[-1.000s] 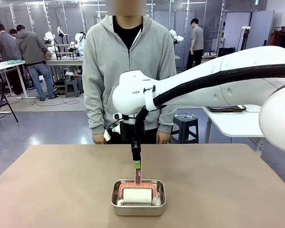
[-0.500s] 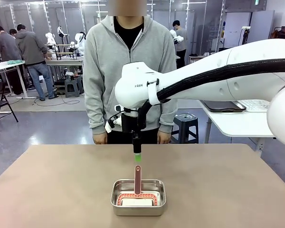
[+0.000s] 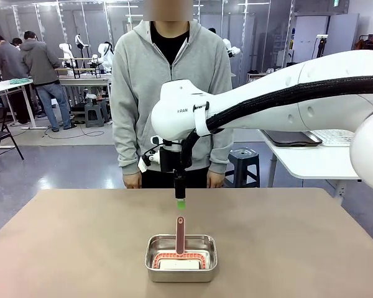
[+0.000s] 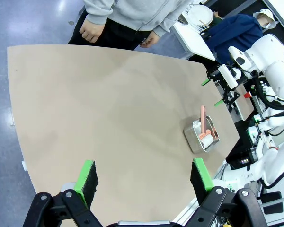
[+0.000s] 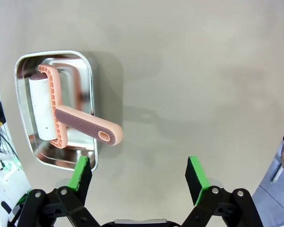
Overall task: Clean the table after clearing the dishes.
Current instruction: Place the Lint Roller back on top of the Airtight Container.
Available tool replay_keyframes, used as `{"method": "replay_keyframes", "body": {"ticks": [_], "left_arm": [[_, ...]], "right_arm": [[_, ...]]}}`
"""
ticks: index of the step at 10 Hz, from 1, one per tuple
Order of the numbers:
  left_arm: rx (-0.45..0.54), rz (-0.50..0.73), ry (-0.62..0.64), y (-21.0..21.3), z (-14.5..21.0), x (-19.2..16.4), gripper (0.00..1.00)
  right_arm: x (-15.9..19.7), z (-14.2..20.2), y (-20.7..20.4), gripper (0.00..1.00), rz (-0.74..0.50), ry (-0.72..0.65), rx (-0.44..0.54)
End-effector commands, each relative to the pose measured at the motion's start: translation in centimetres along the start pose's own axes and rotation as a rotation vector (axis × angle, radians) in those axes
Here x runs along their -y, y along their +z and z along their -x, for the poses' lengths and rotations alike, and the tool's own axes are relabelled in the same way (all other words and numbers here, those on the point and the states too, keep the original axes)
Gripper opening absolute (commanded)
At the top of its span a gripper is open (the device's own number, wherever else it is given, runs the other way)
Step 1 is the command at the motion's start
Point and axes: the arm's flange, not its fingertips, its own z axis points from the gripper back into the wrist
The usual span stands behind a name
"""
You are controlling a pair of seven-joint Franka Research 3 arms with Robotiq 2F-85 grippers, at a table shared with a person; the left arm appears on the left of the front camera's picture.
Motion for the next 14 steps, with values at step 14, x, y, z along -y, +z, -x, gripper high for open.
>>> {"method": "replay_keyframes", "body": {"ticks": [14], "left_arm": [[-0.005, 0.005, 0.001, 0.4, 0.3, 0.4, 1.0]], "right_arm": [[1.0, 8.2, 3.2, 1.0, -0.233, -0.502, 0.398]]}}
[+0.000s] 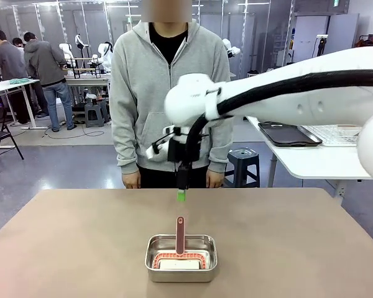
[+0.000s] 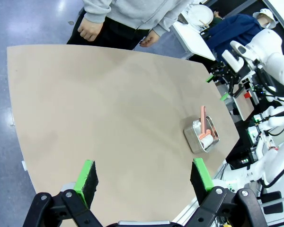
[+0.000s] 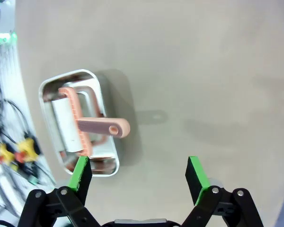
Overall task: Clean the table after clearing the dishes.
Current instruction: Place the Lint Roller back on top of the Airtight Container.
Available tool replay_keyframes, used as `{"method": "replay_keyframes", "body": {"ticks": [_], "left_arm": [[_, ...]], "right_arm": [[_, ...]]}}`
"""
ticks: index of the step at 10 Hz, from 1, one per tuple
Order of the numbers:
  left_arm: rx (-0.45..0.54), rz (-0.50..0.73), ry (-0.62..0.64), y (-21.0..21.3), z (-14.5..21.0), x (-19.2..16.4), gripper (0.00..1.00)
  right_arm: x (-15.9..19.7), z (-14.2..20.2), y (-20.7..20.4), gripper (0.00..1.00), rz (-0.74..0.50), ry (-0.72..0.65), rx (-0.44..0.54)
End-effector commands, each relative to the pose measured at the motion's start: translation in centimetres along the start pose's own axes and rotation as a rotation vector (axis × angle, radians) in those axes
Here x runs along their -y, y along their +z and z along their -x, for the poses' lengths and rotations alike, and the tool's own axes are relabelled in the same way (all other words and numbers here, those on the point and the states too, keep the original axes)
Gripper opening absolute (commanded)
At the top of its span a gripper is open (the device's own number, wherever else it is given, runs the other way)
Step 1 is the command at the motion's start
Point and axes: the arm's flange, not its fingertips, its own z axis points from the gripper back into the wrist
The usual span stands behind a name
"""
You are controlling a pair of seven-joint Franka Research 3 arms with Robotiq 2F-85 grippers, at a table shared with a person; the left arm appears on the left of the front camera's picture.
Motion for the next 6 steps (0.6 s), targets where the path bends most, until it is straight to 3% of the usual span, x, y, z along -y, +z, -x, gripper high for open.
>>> {"method": "replay_keyframes", "body": {"ticks": [1, 3, 4, 5, 6], "left_arm": [[-0.005, 0.005, 0.002, 0.4, 0.3, 0.4, 1.0], [-0.005, 0.005, 0.002, 0.4, 0.3, 0.4, 1.0], [-0.005, 0.005, 0.002, 0.4, 0.3, 0.4, 1.0], [-0.005, 0.005, 0.002, 0.4, 0.3, 0.4, 1.0], [-0.005, 0.005, 0.002, 0.4, 0.3, 0.4, 1.0]], "right_arm": [[0.1, 6.1, 1.4, 1.0, -0.159, -0.343, 0.339], [0.9, 14.3, 0.4, 1.0, -0.404, -0.53, 0.639], [0.8, 17.8, 1.0, 1.0, -0.556, -0.637, 0.853], [1.1, 21.9, 1.2, 1.0, -0.649, -0.622, 0.868], [1.4, 25.6, 1.7, 1.0, -0.686, -0.643, 0.95]]}}
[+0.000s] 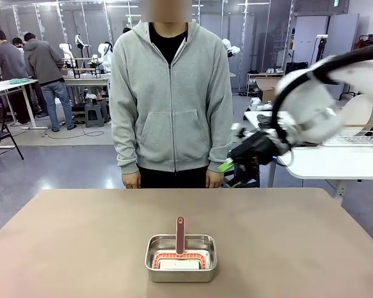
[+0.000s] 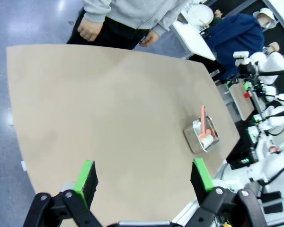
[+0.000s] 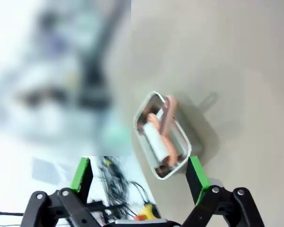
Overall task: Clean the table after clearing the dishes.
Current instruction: Place the Lint Roller back on top of the Airtight Container.
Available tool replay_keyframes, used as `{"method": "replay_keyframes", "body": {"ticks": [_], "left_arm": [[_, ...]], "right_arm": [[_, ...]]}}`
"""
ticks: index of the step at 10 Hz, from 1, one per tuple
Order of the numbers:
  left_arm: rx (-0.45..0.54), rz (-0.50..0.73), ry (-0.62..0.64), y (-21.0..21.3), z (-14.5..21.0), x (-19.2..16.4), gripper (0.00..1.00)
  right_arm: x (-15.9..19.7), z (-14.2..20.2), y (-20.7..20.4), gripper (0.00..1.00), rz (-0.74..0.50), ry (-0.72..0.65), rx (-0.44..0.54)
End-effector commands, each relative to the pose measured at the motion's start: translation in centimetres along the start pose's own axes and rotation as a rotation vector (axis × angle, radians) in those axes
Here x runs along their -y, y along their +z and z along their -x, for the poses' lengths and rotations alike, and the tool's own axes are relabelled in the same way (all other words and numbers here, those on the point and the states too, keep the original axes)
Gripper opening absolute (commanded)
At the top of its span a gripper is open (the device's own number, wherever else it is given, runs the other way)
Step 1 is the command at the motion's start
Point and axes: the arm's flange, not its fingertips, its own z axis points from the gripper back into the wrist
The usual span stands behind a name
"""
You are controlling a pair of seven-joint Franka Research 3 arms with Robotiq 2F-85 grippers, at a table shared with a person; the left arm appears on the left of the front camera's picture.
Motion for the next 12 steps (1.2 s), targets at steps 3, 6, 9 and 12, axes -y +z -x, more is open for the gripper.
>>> {"method": "replay_keyframes", "body": {"ticks": [3, 6, 9, 12], "left_arm": [[-0.005, 0.005, 0.002, 0.4, 0.3, 0.4, 1.0], [-0.005, 0.005, 0.002, 0.4, 0.3, 0.4, 1.0], [-0.005, 0.005, 0.002, 0.4, 0.3, 0.4, 1.0], [-0.005, 0.005, 0.002, 0.4, 0.3, 0.4, 1.0]], "right_arm": [[1.4, 7.6, 7.3, 1.0, -0.207, 0.002, 0.378], [3.9, 19.3, 17.1, 1.0, -0.202, -0.009, 0.477], [3.6, 26.1, 25.1, 1.0, -0.123, -0.056, 0.505], [1.3, 29.4, 30.6, 1.0, -0.057, -0.122, 0.594]]}}
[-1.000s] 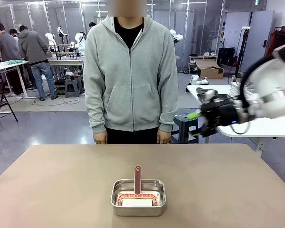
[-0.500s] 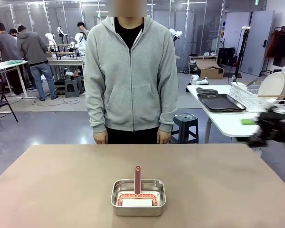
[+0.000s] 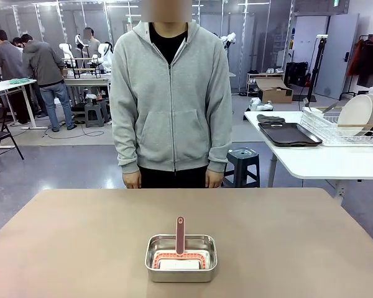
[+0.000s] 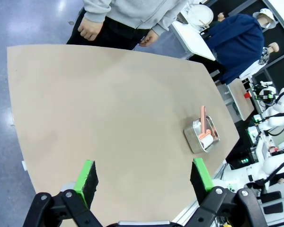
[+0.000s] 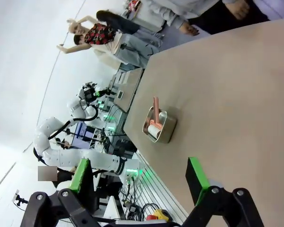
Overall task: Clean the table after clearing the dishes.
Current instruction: Place the Lint Roller back on top of the Airtight Container.
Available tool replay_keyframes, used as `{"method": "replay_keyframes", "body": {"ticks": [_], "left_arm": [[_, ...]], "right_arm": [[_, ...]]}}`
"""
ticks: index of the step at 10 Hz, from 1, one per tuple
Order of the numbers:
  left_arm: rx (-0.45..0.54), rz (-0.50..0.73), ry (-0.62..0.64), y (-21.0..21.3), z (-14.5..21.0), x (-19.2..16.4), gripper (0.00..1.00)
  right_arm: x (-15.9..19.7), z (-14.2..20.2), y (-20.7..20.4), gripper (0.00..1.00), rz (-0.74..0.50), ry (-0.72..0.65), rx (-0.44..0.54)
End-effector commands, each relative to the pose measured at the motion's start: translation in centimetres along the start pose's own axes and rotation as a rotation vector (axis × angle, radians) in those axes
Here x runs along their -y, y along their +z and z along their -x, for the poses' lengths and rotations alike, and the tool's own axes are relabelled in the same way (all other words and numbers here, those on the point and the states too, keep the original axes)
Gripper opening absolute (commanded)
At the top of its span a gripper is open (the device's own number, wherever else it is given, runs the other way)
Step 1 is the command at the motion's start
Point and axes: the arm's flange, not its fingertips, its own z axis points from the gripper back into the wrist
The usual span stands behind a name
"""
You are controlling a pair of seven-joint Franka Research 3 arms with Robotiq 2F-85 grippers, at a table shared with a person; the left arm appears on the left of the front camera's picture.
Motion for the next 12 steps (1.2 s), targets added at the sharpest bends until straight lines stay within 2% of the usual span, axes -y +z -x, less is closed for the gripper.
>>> {"method": "replay_keyframes", "body": {"ticks": [1, 3, 4, 5, 12], "left_arm": [[-0.005, 0.005, 0.002, 0.4, 0.3, 0.4, 1.0], [-0.005, 0.005, 0.002, 0.4, 0.3, 0.4, 1.0], [-0.005, 0.005, 0.002, 0.4, 0.3, 0.4, 1.0], [-0.005, 0.005, 0.002, 0.4, 0.3, 0.4, 1.0], [-0.005, 0.005, 0.002, 0.4, 0.3, 0.4, 1.0]], "right_arm": [[-2.2, -0.9, 1.3, 1.0, 0.056, -0.071, 0.015], [-2.0, -1.5, 2.0, 1.0, 0.059, -0.143, 0.032], [-1.4, -2.0, 0.9, 1.0, 0.025, -0.161, -0.029], [-2.1, -1.3, 2.5, 1.0, 0.049, -0.084, 0.033], [-2.1, -1.3, 2.5, 1.0, 0.049, -0.084, 0.033]]}}
